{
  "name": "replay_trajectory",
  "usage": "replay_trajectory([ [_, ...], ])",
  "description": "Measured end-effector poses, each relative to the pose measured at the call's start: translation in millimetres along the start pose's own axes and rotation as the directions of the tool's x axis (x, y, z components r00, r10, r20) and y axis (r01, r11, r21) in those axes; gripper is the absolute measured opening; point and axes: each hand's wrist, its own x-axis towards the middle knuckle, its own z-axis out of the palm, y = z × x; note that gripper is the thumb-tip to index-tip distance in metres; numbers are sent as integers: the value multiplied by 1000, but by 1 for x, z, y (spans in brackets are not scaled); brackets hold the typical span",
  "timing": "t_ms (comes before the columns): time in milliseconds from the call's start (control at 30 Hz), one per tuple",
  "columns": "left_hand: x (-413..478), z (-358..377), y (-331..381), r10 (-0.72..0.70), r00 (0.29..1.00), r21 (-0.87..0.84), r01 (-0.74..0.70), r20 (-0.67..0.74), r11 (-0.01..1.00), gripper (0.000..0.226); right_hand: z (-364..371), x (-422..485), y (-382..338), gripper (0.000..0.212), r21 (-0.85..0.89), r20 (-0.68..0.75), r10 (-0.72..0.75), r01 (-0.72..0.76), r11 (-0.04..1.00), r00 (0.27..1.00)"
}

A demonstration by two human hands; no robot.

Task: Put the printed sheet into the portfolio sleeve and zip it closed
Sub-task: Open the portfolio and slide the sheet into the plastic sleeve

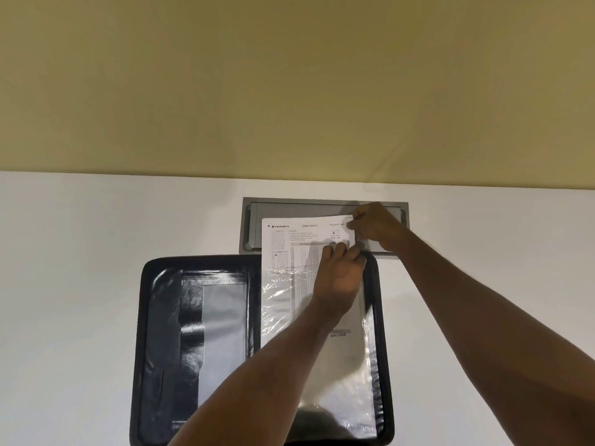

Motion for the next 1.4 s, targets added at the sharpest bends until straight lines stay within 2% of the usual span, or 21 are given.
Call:
replay_trajectory([
  [100, 0, 2, -1, -3, 1000, 2, 3, 9, 1000, 9, -3, -5, 5, 8, -148, 72, 20, -9, 989, 997],
  [200, -1, 1, 1, -14, 999, 11, 13, 39, 1000, 15, -3, -10, 6, 12, -305, 169, 58, -4, 952, 984],
  [267, -3, 1, 2, -12, 999, 14, 11, 42, 1000, 14, -2, -13, 4, 10, -296, 171, 27, 26, 955, 985],
  [333, -3, -1, 3, -15, 999, 4, 15, 46, 1000, 12, 0, -14, 1, 15, -210, 104, -75, 96, 973, 992],
  [400, -4, -2, 3, -23, 998, 9, 23, 53, 1000, 12, 2, -15, -3, 15, -231, 54, -171, 179, 956, 984],
  [567, -4, -1, 2, -8, 998, 25, 6, 60, 1000, 15, 3, -19, -2, 17, -336, 101, -211, 233, 912, 972],
  [633, -4, 0, 1, 0, 998, 17, -1, 59, 1000, 15, 3, -22, 0, 15, -379, 166, -227, 275, 884, 960],
  [733, -5, 1, -1, 16, 999, 9, -17, 36, 1000, 16, 4, -27, 3, 18, -445, 274, -182, 292, 847, 944],
  [900, -7, 0, 2, -13, 1000, -23, 14, 21, 1000, 30, 3, -33, 8, 33, -386, 347, -17, 159, 909, 938],
  [1067, -8, -2, 3, -57, 995, -41, 61, 81, 997, 28, 8, -37, 13, 46, -222, 384, -10, 103, 970, 923],
  [1167, -10, -4, 3, -71, 995, -67, 76, 72, 995, 26, 9, -41, 13, 43, -183, 399, -8, 88, 979, 917],
  [1300, -19, -11, -17, -13, 1000, -76, 15, 15, 997, 22, 11, -48, 12, 46, -238, 433, 16, 98, 966, 901],
  [1400, -36, -24, -51, -47, 994, -26, 50, 94, 998, 29, 13, -49, 20, 48, -404, 454, 65, 141, 904, 889],
])
